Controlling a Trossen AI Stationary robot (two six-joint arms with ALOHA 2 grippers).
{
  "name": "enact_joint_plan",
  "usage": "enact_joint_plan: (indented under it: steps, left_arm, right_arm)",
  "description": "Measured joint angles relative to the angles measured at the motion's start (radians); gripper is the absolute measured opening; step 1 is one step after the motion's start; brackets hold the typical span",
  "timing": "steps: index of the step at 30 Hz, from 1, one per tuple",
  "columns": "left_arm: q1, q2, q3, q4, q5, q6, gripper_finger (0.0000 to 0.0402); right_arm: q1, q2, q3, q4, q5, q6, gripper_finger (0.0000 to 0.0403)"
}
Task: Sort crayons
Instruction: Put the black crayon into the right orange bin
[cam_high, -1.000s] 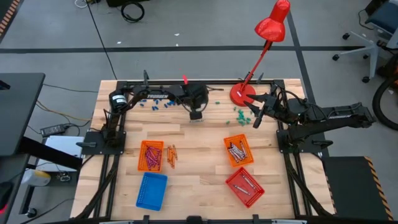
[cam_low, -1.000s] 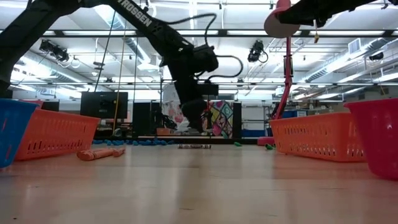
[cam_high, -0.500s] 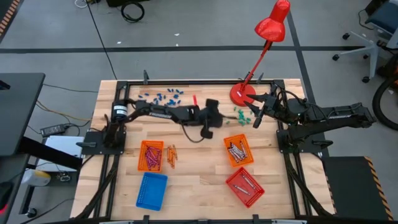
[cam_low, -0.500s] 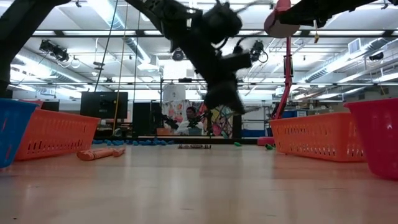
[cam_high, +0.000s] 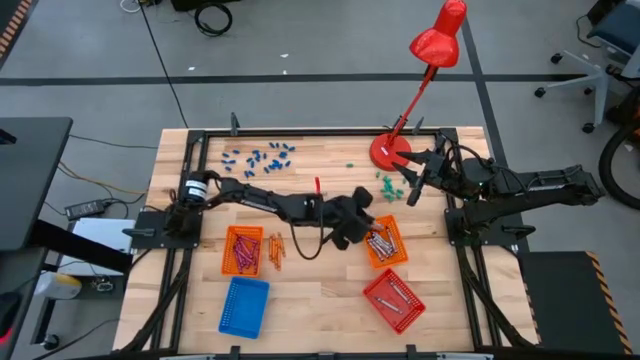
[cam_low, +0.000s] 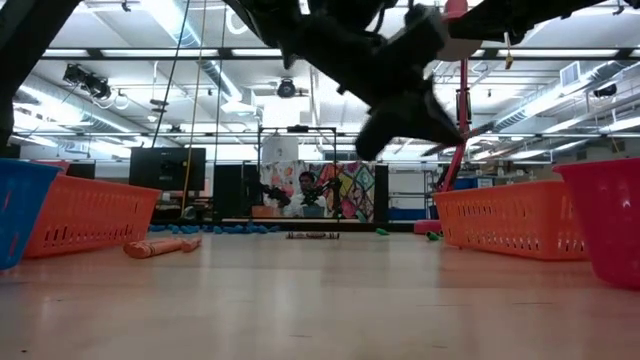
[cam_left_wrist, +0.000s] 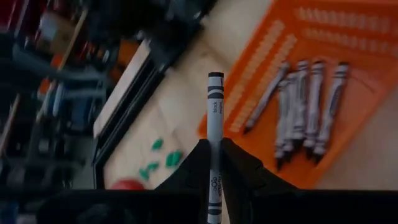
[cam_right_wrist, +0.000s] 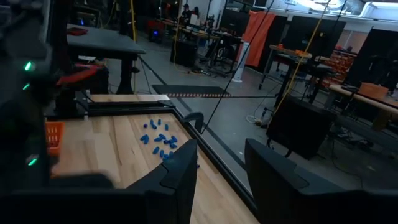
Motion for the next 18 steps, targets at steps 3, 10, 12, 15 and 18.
enact_joint_plan:
  steps: [3, 10, 12, 15, 18]
  left_arm:
    - [-0.016, 0.032, -0.002, 0.052, 0.009, 0.06, 0.003]
    - [-0.046, 0.093, -0.004, 0.128, 0.016, 0.223, 0.003]
    - [-0.052, 0.11, -0.001, 0.165, 0.02, 0.239, 0.003]
    - [-0.058, 0.113, -0.002, 0.163, 0.024, 0.245, 0.0036]
    - [-0.06, 0.121, -0.002, 0.16, 0.025, 0.245, 0.0058]
  right_arm:
    - [0.0, 0.0, 0.0, 0.002, -0.001, 0.0, 0.0139]
    - [0.0, 0.0, 0.0, -0.003, -0.001, -0.002, 0.0139]
    - [0.0, 0.0, 0.0, -0.003, -0.001, -0.002, 0.0139]
    - [0.0, 0.0, 0.0, -0.003, -0.003, -0.003, 0.0139]
    - [0.0, 0.0, 0.0, -0.003, -0.003, -0.003, 0.0139]
